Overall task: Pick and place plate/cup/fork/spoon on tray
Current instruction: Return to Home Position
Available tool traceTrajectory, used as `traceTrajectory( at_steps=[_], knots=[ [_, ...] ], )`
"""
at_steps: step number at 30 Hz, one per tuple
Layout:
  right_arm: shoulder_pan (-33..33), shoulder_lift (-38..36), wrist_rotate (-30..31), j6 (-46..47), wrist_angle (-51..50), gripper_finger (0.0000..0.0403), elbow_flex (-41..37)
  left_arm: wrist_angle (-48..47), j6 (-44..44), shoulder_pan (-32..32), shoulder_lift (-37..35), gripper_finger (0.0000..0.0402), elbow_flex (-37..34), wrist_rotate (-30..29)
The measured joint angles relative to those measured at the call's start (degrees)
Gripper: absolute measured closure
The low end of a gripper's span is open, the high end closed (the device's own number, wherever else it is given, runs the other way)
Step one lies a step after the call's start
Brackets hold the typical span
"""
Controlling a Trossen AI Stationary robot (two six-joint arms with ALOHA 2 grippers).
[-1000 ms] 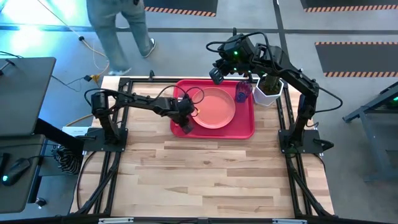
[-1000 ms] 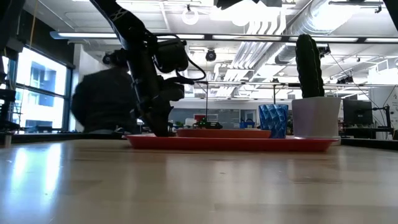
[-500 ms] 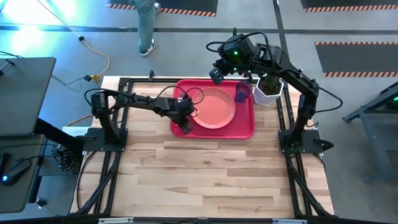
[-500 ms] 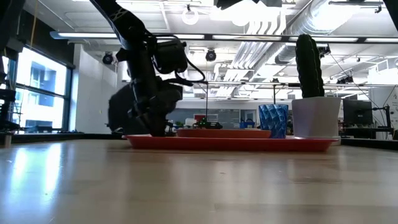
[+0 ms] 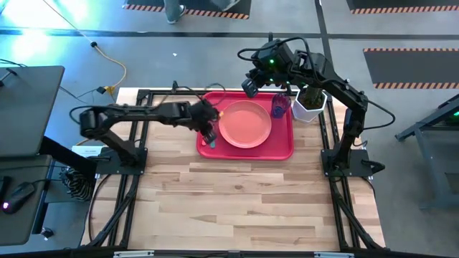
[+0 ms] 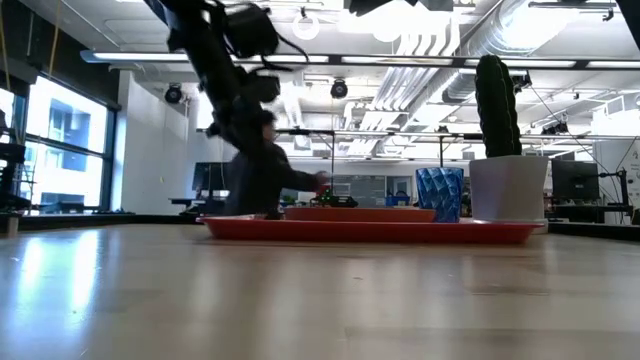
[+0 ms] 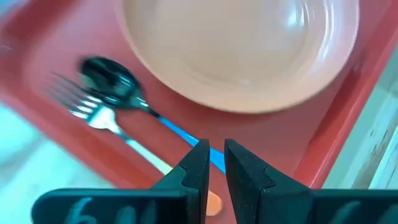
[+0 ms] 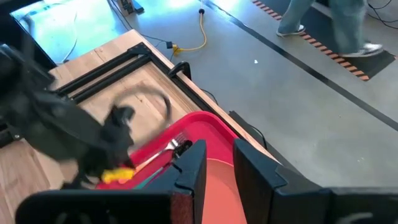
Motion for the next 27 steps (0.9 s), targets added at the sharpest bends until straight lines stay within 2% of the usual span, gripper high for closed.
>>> traceTrajectory(
  at_steps=[5,12,19,27],
  knots=[
    [0.4,0.0,-0.3,1.2,-1.4,0.0334,0.0,-3.0,1.7,1.9,-8.1,0.036,0.0,-2.6],
    [2.7,0.0,-0.2,2.2,-1.6,0.0334,0.0,-5.6,2.5,1.5,-21.2,0.036,-0.7,-2.1],
    [6.3,0.0,0.0,3.7,-1.1,0.0334,0.0,-3.9,-3.3,-2.3,-37.0,0.036,-9.3,-2.0],
    [10.8,0.0,0.0,3.5,7.6,0.0334,0.0,4.7,-5.0,-7.5,-52.4,0.036,-20.0,-2.0]
  ],
)
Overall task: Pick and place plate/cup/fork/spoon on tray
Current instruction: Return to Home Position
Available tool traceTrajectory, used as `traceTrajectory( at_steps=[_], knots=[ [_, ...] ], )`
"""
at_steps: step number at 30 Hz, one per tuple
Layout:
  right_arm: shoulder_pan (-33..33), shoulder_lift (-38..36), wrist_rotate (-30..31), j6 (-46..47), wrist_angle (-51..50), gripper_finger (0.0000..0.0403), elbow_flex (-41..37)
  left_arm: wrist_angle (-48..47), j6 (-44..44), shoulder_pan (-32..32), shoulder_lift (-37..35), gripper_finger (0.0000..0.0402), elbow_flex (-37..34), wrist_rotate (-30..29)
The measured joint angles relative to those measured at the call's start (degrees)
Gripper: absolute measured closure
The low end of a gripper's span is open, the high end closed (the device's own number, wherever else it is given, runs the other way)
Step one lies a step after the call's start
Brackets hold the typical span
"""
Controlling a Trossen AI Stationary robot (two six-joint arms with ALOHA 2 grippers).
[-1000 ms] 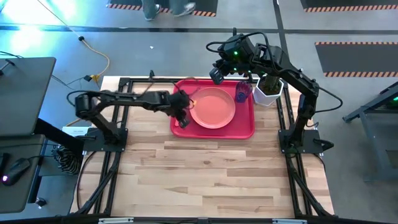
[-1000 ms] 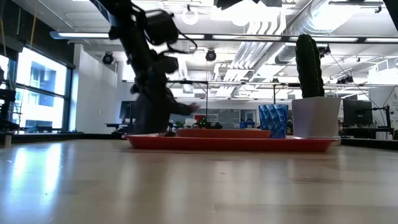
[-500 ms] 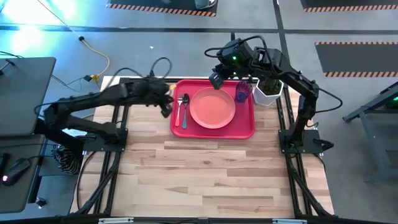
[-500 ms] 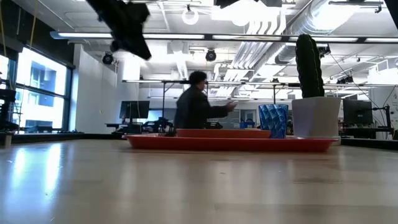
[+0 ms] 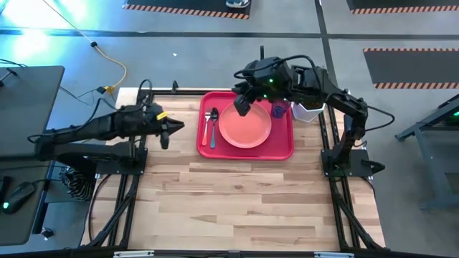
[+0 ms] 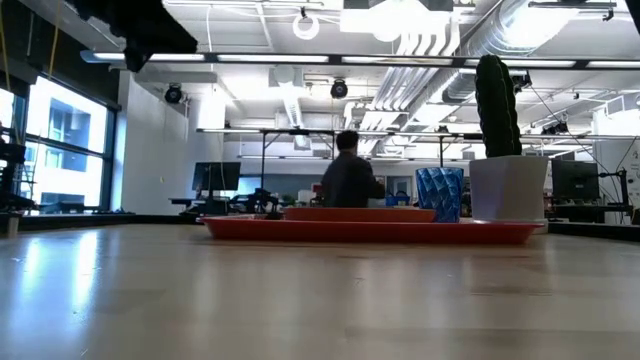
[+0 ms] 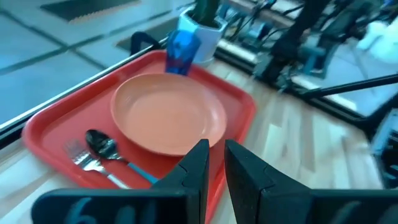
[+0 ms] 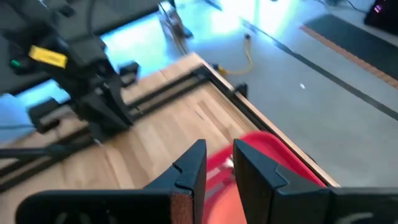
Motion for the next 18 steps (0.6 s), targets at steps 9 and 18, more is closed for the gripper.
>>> traceTrajectory(
  at_steps=[9,18],
  knots=[
    [3.7,0.0,0.0,3.3,3.9,0.0334,0.0,5.4,5.8,-4.0,-11.3,0.036,-10.6,-2.3],
    [4.4,0.0,-2.0,13.1,3.6,0.0334,0.0,17.3,6.0,-6.7,-20.3,0.036,-24.3,-2.4]
  ],
)
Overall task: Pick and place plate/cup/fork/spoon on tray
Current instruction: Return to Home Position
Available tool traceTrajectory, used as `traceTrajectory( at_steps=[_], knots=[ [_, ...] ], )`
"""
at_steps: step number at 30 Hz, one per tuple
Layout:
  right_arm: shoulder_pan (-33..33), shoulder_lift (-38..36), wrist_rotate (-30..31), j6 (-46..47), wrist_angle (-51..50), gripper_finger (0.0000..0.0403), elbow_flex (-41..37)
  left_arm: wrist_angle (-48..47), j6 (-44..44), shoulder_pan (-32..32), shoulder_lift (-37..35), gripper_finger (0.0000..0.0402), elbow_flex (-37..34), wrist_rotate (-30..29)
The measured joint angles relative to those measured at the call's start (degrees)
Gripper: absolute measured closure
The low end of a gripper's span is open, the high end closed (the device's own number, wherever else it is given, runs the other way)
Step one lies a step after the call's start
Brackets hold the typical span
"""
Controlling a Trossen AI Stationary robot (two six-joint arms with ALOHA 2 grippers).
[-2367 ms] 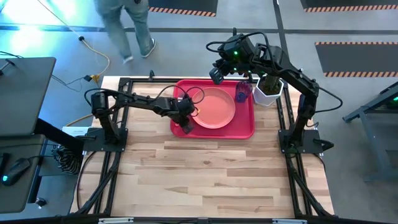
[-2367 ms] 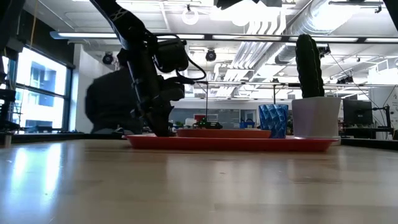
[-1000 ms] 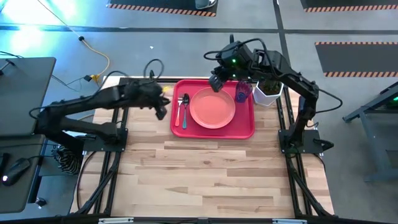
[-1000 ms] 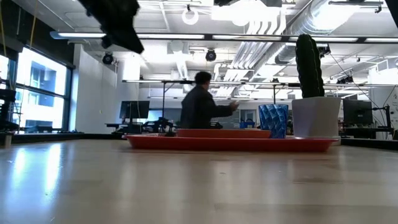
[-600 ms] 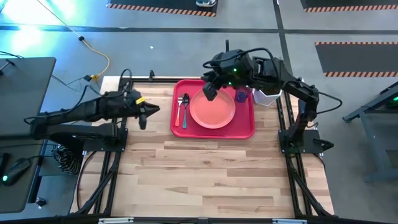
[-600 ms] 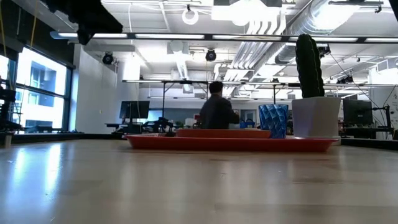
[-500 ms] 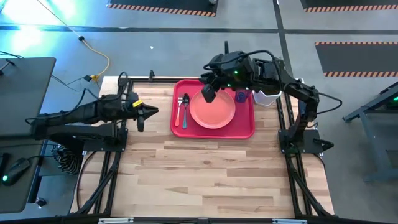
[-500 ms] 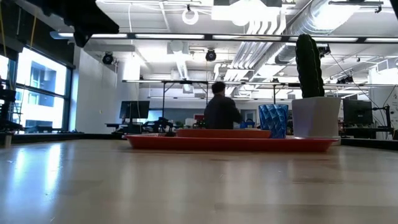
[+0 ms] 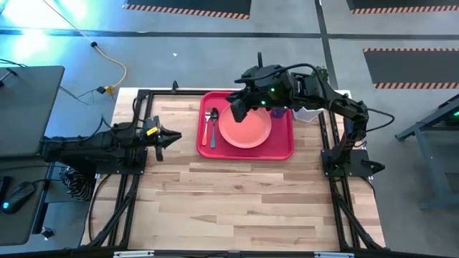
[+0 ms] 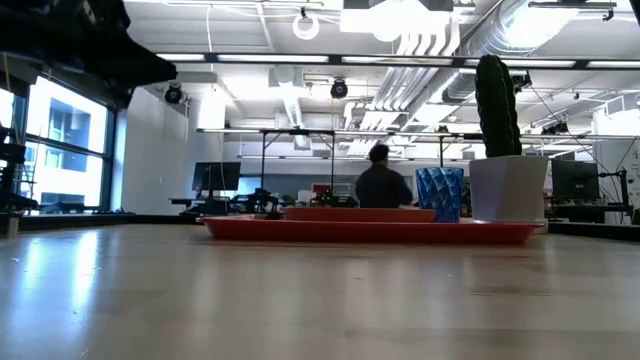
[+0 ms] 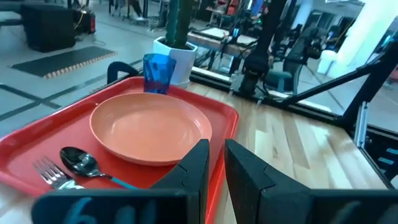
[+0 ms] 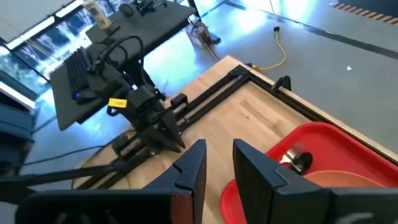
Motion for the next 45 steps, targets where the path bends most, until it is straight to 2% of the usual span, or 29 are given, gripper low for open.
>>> traceTrajectory(
  at_steps=[9,16,19,23,26,28,31,36,41,45],
  knots=[
    [0.3,-0.3,0.9,-6.3,-0.7,0.0334,0.0,2.9,-0.4,-0.9,-6.8,0.036,-9.4,-0.5],
    [0.2,-6.5,2.9,-11.1,-3.9,0.0334,0.0,4.0,-4.4,-0.8,-7.7,0.036,-12.0,-1.4],
    [1.1,-10.8,6.0,-13.4,-6.2,0.0334,0.0,3.3,-4.4,-0.8,-7.9,0.036,-12.0,-1.4],
    [4.4,-16.6,13.2,-14.6,-11.5,0.0334,-0.2,3.2,-2.8,-0.8,-7.2,0.036,-12.0,-1.5],
    [8.3,-21.3,19.0,-14.3,-14.0,0.0334,-4.1,3.4,-1.0,-0.8,-7.2,0.036,-12.0,-1.8],
    [10.7,-24.7,21.5,-13.4,-13.8,0.0334,-9.3,3.3,0.4,-0.8,-7.1,0.036,-12.0,-2.0],
    [13.4,-30.8,24.4,-11.8,-10.9,0.0334,-21.0,3.3,1.6,-0.8,-7.1,0.036,-12.0,-2.1],
    [14.6,-43.6,23.8,-10.2,2.7,0.0334,-44.9,3.3,1.6,-0.8,-7.1,0.036,-12.0,-2.1],
    [14.6,-56.1,14.7,-12.9,22.0,0.0334,-66.7,3.3,1.5,-0.8,-7.1,0.036,-12.0,-2.1],
    [14.5,-64.7,6.1,-16.3,34.2,0.0334,-80.5,3.3,1.7,-0.8,-7.1,0.036,-12.0,-2.4]
  ],
)
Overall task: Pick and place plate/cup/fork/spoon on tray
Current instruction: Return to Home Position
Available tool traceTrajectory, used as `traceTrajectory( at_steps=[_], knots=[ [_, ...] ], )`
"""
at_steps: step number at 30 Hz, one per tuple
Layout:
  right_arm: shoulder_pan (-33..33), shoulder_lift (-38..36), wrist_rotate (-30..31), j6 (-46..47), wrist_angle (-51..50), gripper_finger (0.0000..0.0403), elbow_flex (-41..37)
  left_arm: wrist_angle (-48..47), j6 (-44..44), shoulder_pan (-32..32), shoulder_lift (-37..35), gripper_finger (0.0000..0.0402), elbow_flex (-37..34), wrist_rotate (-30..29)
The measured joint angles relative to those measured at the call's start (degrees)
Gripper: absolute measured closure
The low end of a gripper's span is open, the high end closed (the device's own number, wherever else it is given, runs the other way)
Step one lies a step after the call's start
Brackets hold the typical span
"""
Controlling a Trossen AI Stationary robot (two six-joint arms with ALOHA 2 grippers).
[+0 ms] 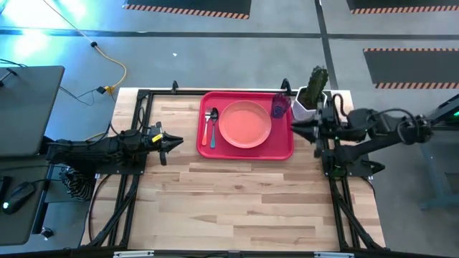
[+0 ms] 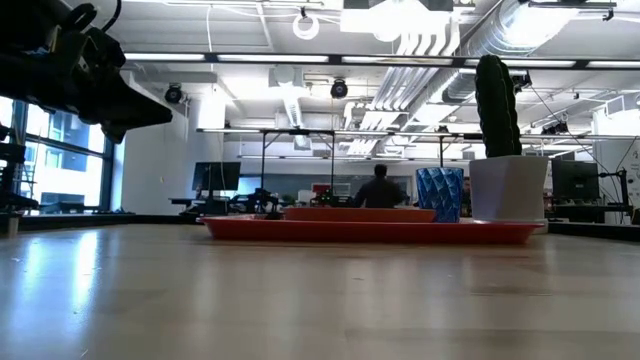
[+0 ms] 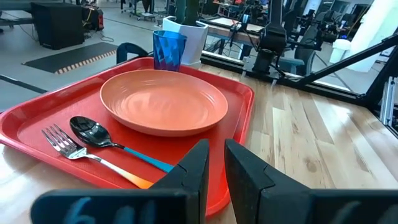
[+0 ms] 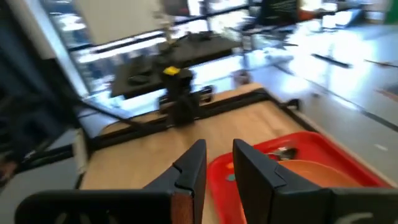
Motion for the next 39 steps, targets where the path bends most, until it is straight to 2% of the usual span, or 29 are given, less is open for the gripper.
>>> traceTrajectory(
  at_steps=[3,9,16,29,39],
  knots=[
    [0.0,-5.4,-4.6,-1.3,5.3,0.0334,-8.2,0.0,0.0,0.0,0.0,0.036,0.0,0.0],
    [0.0,-16.1,-7.4,-1.7,11.3,0.0334,-21.7,0.0,0.0,0.0,0.0,0.036,0.0,0.0],
    [0.0,-26.9,-14.3,-1.8,19.2,0.0334,-34.6,0.0,-0.1,0.0,0.0,0.036,0.0,0.0],
    [0.0,-39.2,-15.3,0.3,19.3,0.0334,-47.6,0.0,-0.1,0.0,0.0,0.036,0.0,0.0],
    [0.0,-38.9,-19.5,-0.6,21.5,0.0334,-51.8,0.0,-0.1,0.0,0.0,0.036,0.0,0.0]
  ],
)
